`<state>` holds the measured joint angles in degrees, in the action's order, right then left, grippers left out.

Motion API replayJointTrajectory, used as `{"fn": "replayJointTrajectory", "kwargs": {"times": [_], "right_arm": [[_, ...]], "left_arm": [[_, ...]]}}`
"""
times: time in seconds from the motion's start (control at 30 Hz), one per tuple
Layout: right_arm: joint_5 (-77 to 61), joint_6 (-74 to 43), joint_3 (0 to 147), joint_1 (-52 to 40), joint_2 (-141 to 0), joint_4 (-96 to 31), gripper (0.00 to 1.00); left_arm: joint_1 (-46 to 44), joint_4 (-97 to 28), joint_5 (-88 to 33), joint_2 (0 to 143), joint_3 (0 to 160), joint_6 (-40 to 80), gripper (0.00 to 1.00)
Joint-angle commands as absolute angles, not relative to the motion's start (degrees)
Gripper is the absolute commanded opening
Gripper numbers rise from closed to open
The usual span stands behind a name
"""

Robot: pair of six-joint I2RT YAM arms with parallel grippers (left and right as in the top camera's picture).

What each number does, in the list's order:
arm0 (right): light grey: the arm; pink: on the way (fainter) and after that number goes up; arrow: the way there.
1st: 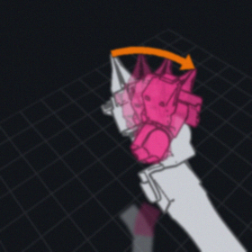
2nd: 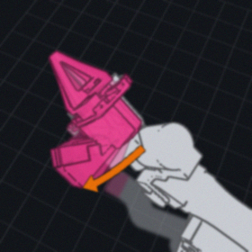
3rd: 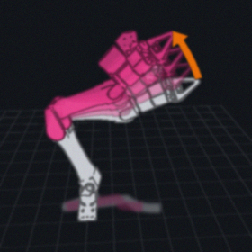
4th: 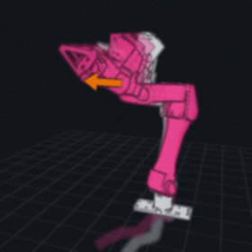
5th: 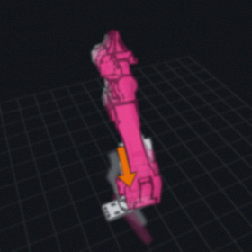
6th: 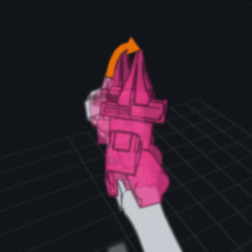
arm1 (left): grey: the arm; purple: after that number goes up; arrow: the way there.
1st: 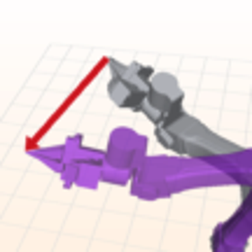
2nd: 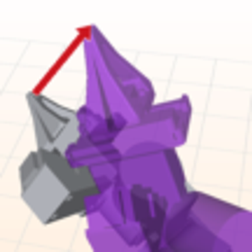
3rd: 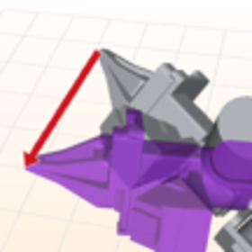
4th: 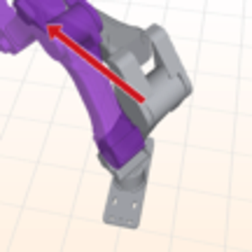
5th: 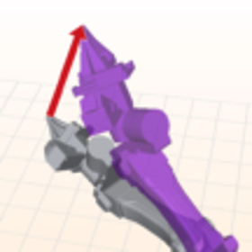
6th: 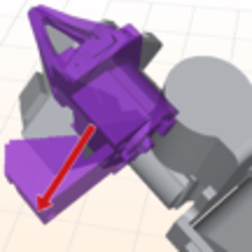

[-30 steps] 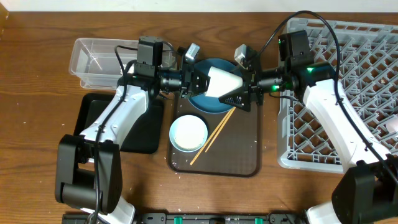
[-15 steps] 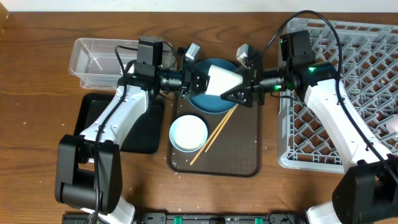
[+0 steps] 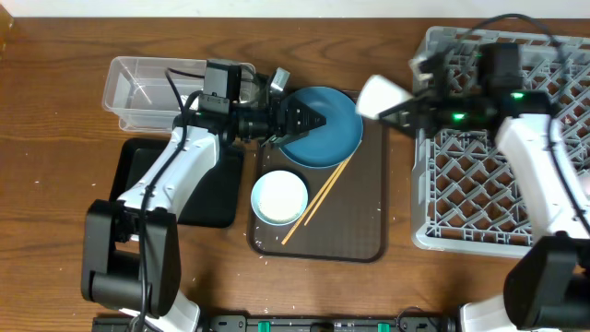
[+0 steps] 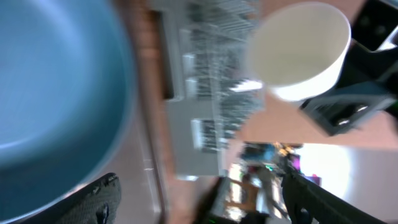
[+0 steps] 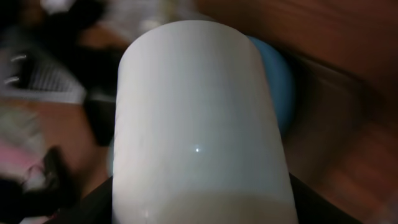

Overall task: Sort waste into correct bins and load items into the dishwasher rack
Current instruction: 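Place the white cup upside down in the rack with the right gripper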

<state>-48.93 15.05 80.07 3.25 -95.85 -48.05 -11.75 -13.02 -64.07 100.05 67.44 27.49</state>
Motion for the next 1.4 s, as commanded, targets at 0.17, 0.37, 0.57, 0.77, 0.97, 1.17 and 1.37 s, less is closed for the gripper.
{"fn": "replayJointTrajectory", "kwargs": {"times": [0.17, 0.37, 0.57, 0.77, 0.97, 1.17, 1.37], "right_arm": [[-13.56, 2.90, 92.64, 12.75, -92.62, -60.29, 0.01], [1.21, -1.06, 94.35, 18.09, -92.71, -65.43, 0.01], [4.93, -1.96, 96.05, 24.27, -93.93, -70.06, 0.04], [4.93, -2.76, 96.92, 30.11, -97.34, -73.19, 0.06], [4.93, -2.74, 96.92, 33.71, -103.50, -75.02, 0.12], [4.67, -2.74, 96.92, 35.03, -109.36, -74.13, 0.30], [-4.86, -2.26, 97.06, 35.07, -110.41, -74.15, 0.99]], "left_arm": [[-8.95, -25.65, -31.22, 86.50, 68.01, 14.35, 0.89], [-8.14, -33.26, -12.16, 78.15, 68.01, 14.35, 0.91], [-8.10, -34.96, -10.90, 76.36, 68.01, 14.17, 0.91], [-8.10, -34.96, -10.92, 76.40, 68.01, 14.17, 0.91], [-8.10, -35.51, -10.90, 76.40, 68.01, 14.17, 0.91], [-8.10, -36.21, -10.90, 76.40, 68.01, 14.17, 0.91], [-8.10, -36.23, -10.90, 76.40, 68.01, 14.17, 0.91]]}}
